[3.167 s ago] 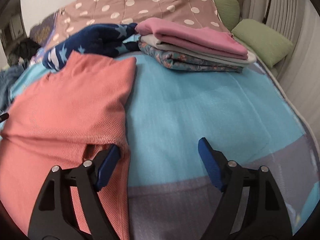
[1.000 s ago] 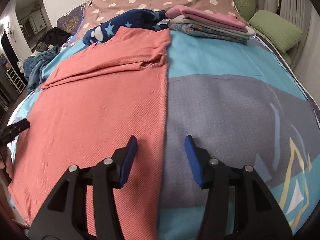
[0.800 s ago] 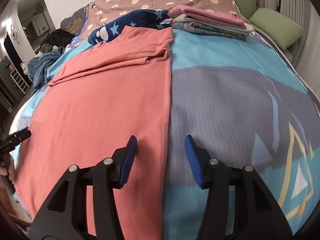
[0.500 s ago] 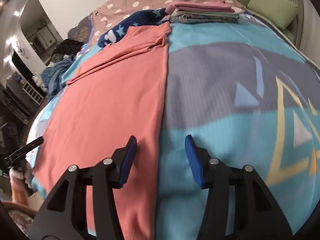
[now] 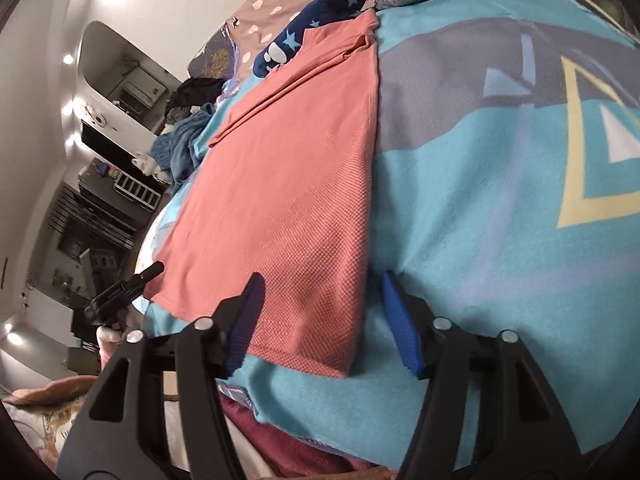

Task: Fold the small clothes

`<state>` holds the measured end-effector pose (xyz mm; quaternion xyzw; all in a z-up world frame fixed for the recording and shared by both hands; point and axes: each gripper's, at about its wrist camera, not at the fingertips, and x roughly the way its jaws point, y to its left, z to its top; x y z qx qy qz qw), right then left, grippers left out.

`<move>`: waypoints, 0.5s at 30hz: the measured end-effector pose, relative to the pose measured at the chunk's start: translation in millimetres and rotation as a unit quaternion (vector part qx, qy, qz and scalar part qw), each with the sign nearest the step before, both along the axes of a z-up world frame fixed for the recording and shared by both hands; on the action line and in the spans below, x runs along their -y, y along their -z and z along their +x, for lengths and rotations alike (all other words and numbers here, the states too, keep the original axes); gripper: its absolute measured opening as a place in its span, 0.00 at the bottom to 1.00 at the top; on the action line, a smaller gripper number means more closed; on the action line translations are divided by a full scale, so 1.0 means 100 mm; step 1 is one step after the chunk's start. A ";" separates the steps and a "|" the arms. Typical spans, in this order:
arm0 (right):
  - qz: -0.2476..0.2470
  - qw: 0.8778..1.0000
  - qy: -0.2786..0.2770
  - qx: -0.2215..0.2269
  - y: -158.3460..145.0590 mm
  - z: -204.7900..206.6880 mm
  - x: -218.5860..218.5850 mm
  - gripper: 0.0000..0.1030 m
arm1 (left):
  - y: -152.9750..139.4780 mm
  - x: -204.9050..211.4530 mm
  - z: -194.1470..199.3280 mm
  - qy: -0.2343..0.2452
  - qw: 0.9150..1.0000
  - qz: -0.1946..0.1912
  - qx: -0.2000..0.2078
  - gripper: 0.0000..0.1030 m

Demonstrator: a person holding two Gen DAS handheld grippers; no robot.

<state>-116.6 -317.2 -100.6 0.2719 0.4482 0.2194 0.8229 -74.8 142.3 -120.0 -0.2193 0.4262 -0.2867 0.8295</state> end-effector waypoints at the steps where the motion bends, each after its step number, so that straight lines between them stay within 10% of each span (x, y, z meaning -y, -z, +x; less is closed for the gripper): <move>1: 0.020 1.000 -0.007 0.003 0.01 0.05 0.01 0.62 | 0.01 0.02 0.04 0.003 1.000 -0.002 0.001 0.36; 5: 0.075 0.997 -0.012 -0.001 0.07 0.29 0.02 0.52 | 0.01 0.19 0.19 0.008 0.999 0.033 0.011 0.04; 7: 0.068 0.997 0.000 -0.028 0.12 0.41 -0.03 0.05 | -0.06 0.20 0.17 -0.001 0.999 0.030 0.023 0.03; 15: 0.134 0.988 0.025 0.077 -0.51 0.04 0.17 0.03 | -0.79 -0.05 -0.28 -0.015 0.991 -0.037 0.126 0.03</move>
